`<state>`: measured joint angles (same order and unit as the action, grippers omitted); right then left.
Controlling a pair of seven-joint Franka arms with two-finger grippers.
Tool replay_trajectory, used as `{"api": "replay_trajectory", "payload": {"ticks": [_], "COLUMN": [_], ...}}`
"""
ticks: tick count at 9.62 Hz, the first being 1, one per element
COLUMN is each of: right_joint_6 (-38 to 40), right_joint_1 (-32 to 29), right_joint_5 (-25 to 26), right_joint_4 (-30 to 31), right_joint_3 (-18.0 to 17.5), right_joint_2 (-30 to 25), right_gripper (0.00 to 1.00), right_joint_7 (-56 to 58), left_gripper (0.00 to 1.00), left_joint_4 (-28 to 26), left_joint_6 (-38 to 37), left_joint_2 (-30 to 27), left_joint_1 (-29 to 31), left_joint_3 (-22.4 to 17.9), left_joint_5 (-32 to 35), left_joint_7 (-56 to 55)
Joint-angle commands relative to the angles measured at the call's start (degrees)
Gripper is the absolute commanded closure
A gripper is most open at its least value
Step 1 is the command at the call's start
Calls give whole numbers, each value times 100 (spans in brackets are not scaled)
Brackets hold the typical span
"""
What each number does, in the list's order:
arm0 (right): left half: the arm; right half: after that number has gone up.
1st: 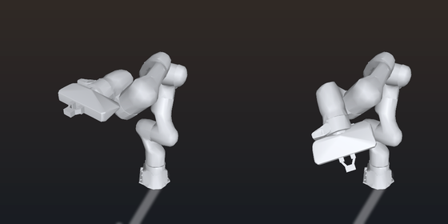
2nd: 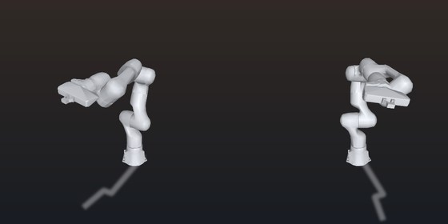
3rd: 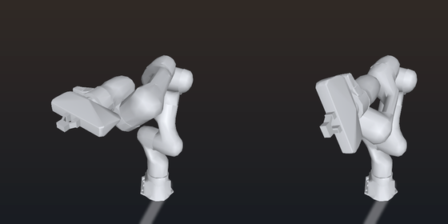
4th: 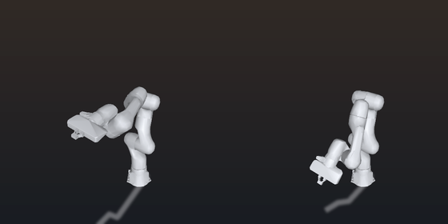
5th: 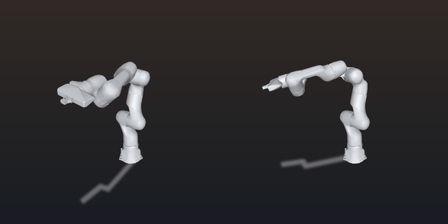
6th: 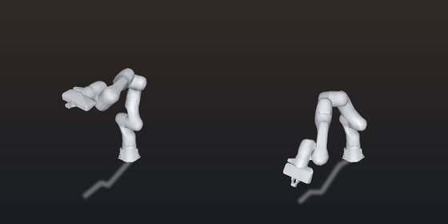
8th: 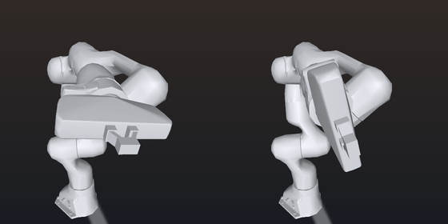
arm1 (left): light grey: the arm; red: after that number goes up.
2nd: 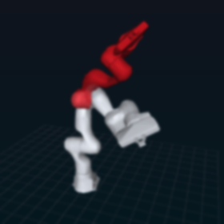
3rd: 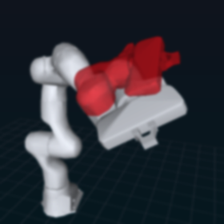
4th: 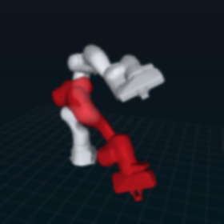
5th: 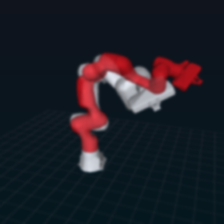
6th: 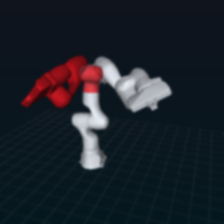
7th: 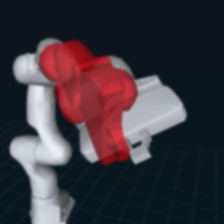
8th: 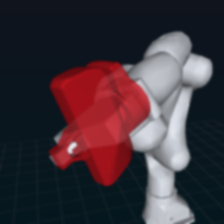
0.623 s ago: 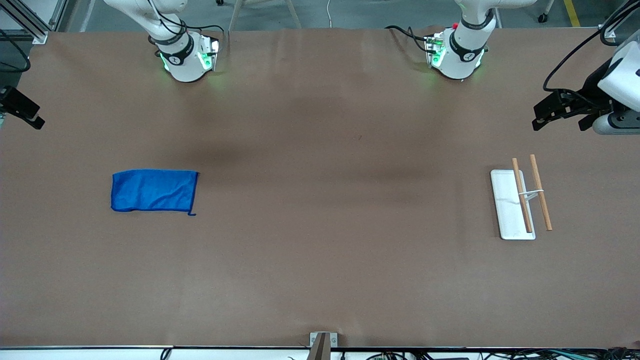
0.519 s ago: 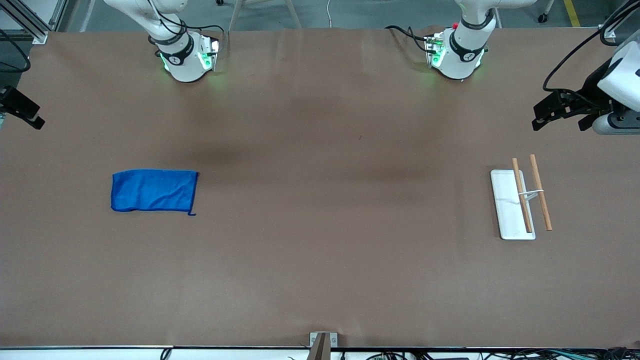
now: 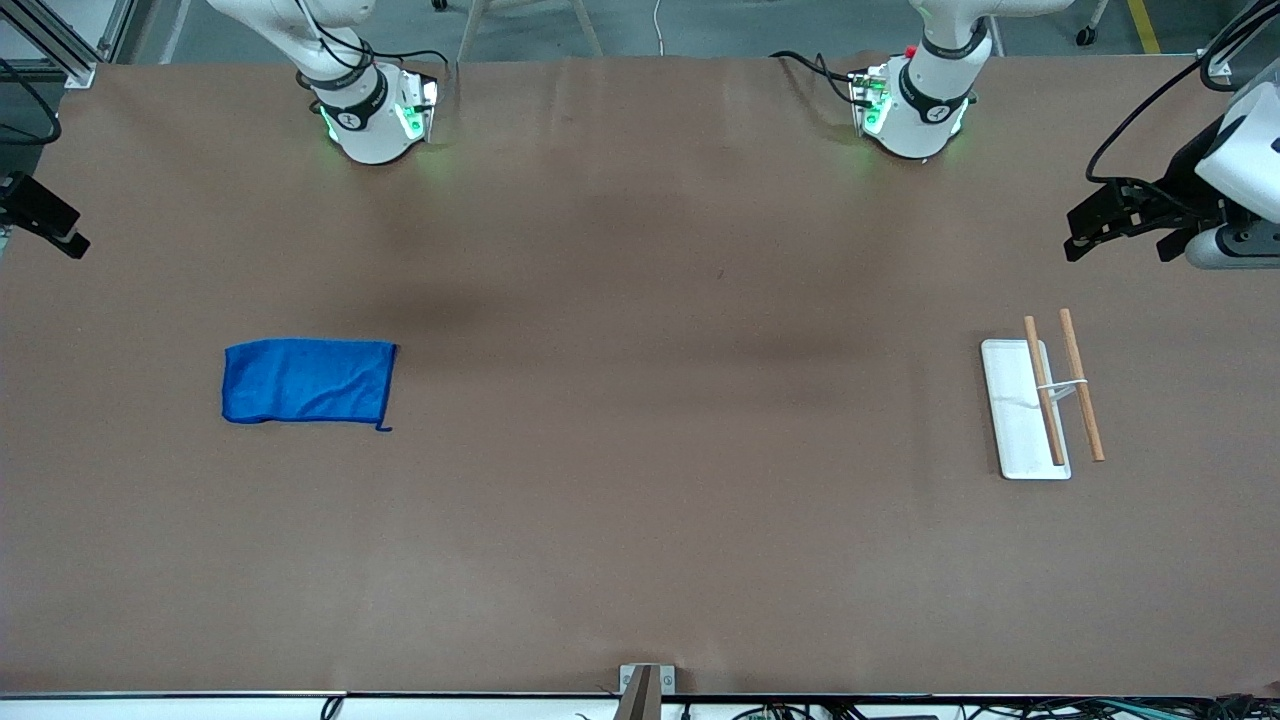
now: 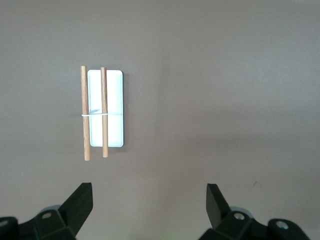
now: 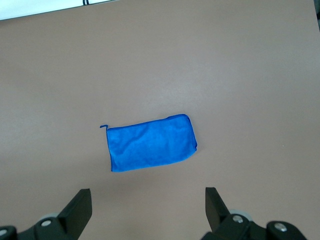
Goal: Right arm passes towel to left arm to hang
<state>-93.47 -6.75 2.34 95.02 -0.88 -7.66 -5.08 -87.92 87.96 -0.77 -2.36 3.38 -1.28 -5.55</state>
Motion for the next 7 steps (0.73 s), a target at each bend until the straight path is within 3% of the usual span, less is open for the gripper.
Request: {"api": "replay_trajectory", "payload": {"ticks": [1, 4, 7], "right_joint_6": [31, -91, -766], "right_joint_1": [-36, -19, -28], "right_joint_5": [92, 127, 205], "right_joint_4": [43, 367, 929], "right_joint_3": [-9, 0, 0], "right_joint_2": [-60, 167, 843], "right_gripper": [0, 0, 0], "right_joint_7": [68, 60, 60], "left_gripper": [0, 0, 0], "left_joint_4": [-15, -15, -6], "left_joint_6": [-51, -51, -51], "left_joint_2": [121, 130, 165], "left_joint_1": [-28, -28, -28], "left_joint_3": [14, 14, 14], "left_joint_5": [119, 119, 119], "left_joint_7": [-34, -34, -34]}}
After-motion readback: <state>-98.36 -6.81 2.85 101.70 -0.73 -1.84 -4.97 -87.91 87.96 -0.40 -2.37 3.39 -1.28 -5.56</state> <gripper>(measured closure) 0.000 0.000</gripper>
